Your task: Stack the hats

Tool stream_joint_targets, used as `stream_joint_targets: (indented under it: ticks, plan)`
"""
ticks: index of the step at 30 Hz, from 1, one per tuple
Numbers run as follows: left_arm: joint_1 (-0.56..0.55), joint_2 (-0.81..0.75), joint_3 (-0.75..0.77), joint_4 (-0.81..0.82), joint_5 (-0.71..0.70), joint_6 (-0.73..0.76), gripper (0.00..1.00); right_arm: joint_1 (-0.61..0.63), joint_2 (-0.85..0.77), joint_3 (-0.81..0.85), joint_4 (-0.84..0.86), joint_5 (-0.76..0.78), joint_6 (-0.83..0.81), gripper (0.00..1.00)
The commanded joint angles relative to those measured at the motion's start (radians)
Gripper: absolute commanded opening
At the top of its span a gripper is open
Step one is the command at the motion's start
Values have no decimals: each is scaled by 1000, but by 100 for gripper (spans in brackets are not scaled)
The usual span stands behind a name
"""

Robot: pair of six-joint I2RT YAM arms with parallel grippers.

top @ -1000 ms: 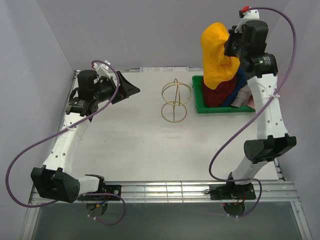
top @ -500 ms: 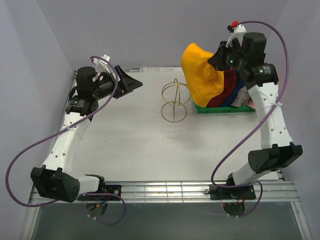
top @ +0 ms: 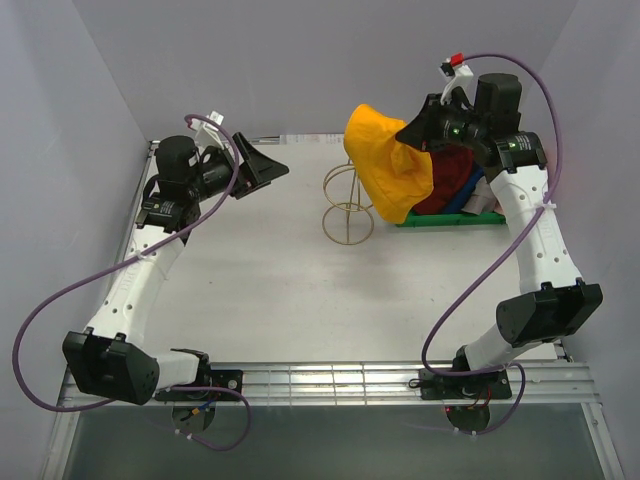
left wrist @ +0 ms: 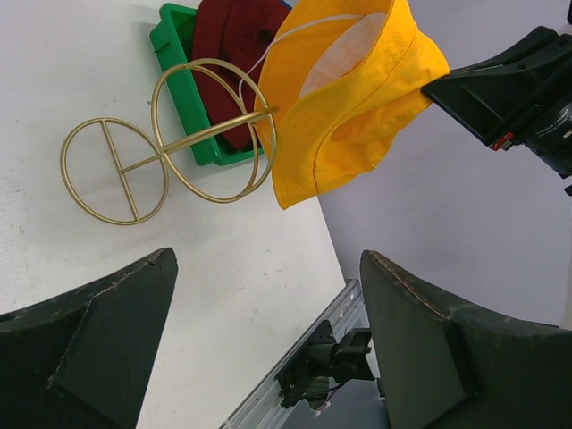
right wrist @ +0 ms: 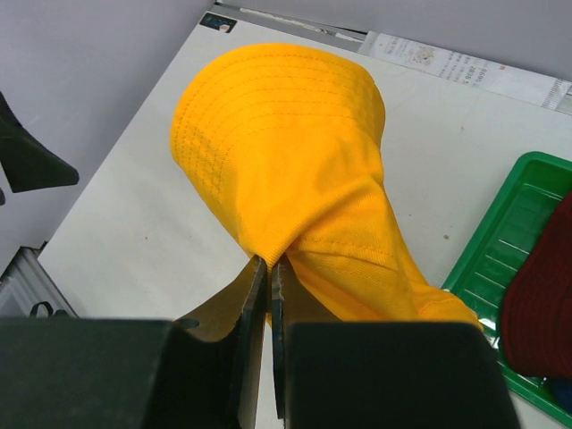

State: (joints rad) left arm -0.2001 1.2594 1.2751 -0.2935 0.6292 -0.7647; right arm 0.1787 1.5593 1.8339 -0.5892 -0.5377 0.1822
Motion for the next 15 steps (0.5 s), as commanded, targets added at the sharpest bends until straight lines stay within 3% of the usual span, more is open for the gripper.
stream_joint_targets:
  ticks: [1, 15]
  plan:
    - [-5, -9, -17, 28, 12, -2, 93, 1, -25, -15, 86, -87, 37, 8]
    - [-15, 12, -23, 39, 12, -7, 93, 53, 30, -6, 117, -116, 68, 8]
